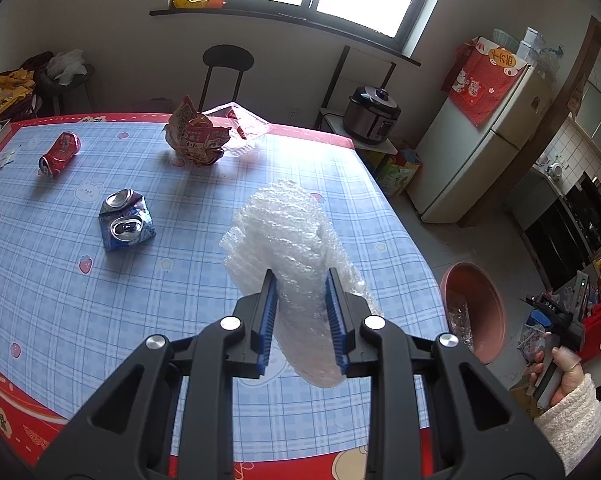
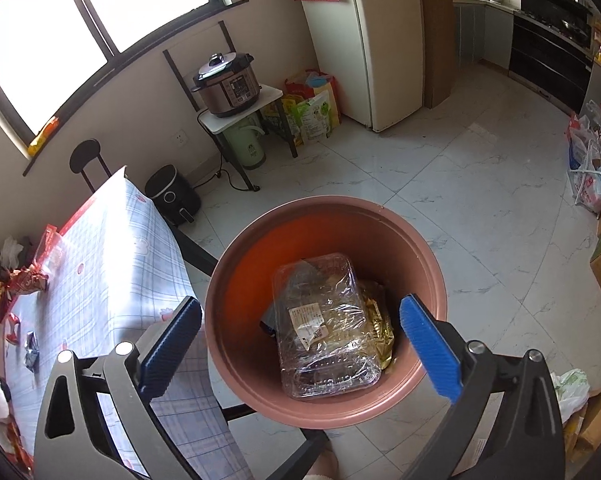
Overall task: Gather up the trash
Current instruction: 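Carry the white foam net over the pot and open the left gripper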
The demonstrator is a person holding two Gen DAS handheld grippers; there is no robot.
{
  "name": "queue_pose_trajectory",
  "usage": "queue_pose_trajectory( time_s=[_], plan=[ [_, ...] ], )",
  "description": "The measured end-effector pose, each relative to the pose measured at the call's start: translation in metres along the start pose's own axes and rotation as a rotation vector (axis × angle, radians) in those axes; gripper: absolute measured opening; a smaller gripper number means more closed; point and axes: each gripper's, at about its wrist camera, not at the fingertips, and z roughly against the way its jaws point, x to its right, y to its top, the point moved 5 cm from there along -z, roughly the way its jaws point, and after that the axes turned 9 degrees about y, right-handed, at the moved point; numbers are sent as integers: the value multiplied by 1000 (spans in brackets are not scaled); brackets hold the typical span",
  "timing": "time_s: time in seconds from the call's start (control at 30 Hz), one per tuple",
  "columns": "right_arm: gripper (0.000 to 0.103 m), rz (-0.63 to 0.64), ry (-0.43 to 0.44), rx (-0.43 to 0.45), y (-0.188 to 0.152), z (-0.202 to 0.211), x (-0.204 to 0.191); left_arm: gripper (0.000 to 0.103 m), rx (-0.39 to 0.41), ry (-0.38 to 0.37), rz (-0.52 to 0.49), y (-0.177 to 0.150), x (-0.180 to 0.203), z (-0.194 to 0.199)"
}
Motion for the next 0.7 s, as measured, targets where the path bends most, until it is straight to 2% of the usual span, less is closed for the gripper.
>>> queue_pose_trajectory(
  time_s=[0.33, 0.47, 0.6, 0.7],
  plan=[
    [97, -72, 58, 58, -18, 62, 6, 28, -32, -169, -125, -3, 95, -25],
    [97, -69, 41, 70, -22, 86, 12, 28, -47, -239, -187, -12, 142, -40],
    [97, -47, -14, 87, -20, 108, 21, 28, -83, -299, -237, -26, 189, -59],
    [97, -64, -17, 113, -15, 123, 29, 28, -111, -340, -272, -39, 225, -75]
  ],
)
